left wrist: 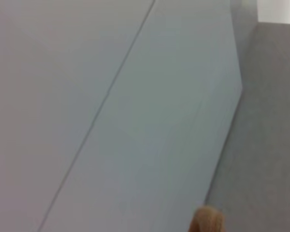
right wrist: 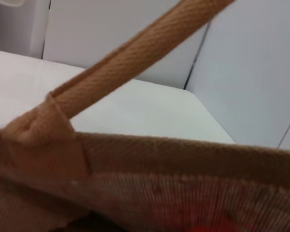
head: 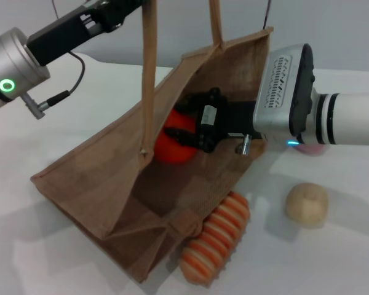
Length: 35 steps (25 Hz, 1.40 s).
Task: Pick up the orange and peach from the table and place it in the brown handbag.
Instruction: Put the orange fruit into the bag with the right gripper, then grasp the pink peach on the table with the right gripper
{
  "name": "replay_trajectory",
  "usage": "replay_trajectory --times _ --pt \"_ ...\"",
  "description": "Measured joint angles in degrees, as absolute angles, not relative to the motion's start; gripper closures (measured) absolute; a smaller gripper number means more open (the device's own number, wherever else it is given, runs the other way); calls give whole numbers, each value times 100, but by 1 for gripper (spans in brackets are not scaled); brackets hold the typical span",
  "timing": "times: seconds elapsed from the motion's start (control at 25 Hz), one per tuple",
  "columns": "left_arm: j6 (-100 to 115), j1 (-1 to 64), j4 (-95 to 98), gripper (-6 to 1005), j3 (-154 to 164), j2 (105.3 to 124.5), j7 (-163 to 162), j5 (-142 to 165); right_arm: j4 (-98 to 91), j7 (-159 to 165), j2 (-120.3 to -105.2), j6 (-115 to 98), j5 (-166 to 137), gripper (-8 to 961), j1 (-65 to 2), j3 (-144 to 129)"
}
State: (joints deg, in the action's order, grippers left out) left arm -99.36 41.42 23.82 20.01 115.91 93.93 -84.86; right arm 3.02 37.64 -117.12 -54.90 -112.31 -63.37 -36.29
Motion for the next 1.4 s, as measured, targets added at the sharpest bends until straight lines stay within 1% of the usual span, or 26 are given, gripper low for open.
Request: replay_trajectory --times 0.08,0.28,0.56,0.72,1.16,1.4 --pt "-9901 4092 2382 878 1971 11591 9414 -8549 362 3643 -11703 -5513 -11231 583 -6329 -3523" --pt "-9773 3979 2382 878 1805 11589 9456 -8586 412 3533 -11687 -5585 -11236 338 -6287 -3378" --pt "-9392 3824 2382 878 1602 11604 9543 -8598 301 3530 -11638 -6250 -11232 295 -6009 -3126" --pt "-9146 3700 2380 878 1432 11609 9586 -8598 17 3529 -11619 -6750 -11230 271 -5696 -3019" --pt "-8900 3421 2373 878 909 11619 9654 -8599 -986 3586 -11561 -8153 -11205 271 -4619 -2229" --pt "-8896 3372 2373 878 836 11619 9667 -8593 -1382 3708 -11548 -7890 -11205 270 -4230 -1638"
